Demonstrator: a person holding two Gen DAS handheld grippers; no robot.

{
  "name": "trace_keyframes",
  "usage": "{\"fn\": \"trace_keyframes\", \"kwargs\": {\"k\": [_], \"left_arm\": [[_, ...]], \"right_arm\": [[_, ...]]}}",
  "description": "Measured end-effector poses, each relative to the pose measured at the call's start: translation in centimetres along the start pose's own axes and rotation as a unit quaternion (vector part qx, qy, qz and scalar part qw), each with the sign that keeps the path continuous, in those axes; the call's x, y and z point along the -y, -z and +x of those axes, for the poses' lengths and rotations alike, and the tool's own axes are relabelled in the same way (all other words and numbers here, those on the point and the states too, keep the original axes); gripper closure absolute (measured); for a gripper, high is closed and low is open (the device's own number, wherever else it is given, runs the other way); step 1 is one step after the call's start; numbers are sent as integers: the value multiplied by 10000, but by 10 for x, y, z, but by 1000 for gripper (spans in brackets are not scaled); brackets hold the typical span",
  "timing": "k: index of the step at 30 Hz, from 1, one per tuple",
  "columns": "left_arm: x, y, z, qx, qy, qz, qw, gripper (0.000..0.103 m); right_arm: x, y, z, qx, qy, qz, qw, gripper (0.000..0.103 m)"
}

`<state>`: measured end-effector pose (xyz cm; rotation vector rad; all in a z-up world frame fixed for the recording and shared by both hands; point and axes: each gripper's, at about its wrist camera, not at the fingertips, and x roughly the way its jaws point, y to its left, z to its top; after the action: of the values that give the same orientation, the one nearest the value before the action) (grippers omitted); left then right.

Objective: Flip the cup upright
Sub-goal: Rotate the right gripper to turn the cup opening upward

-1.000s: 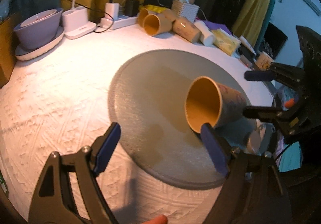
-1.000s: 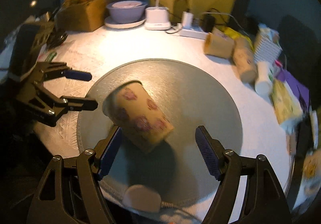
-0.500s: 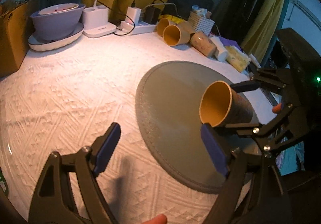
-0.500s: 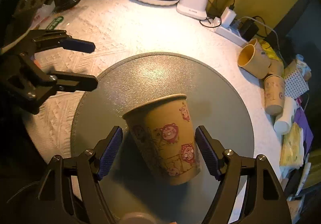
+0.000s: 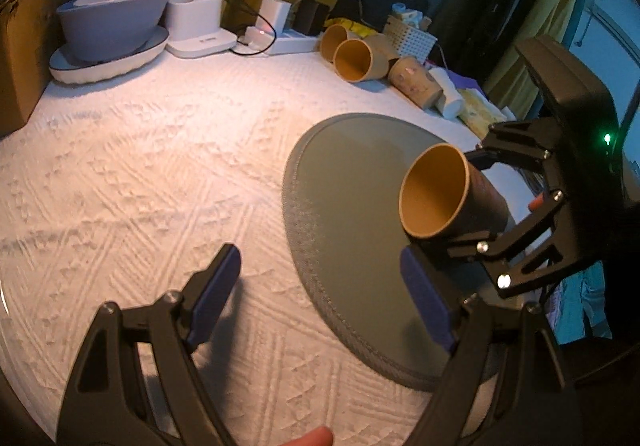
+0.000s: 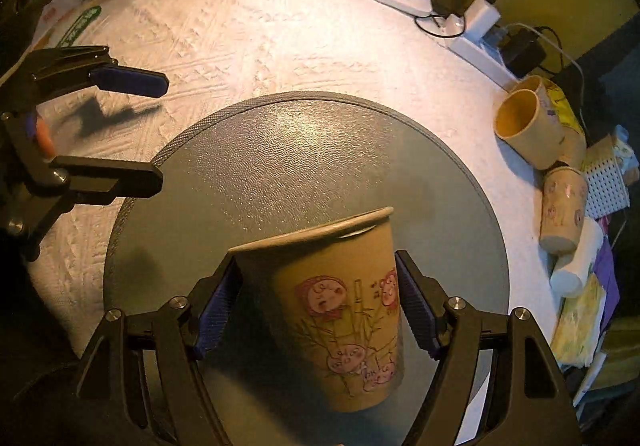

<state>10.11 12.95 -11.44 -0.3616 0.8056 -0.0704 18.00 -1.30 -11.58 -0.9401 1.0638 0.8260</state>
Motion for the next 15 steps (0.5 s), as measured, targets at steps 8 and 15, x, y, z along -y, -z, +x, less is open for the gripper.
{"fn": "trace_keyframes", "kwargs": {"k": [8, 15], "left_arm": [[2, -4, 2, -13, -20, 95, 10000, 20], [19, -10, 3, -38, -114, 245, 9996, 20]], "right_arm": [[17, 3, -21, 630, -97, 620, 9960, 31], [47, 30, -36, 1812, -524, 1795, 9655, 31]]}}
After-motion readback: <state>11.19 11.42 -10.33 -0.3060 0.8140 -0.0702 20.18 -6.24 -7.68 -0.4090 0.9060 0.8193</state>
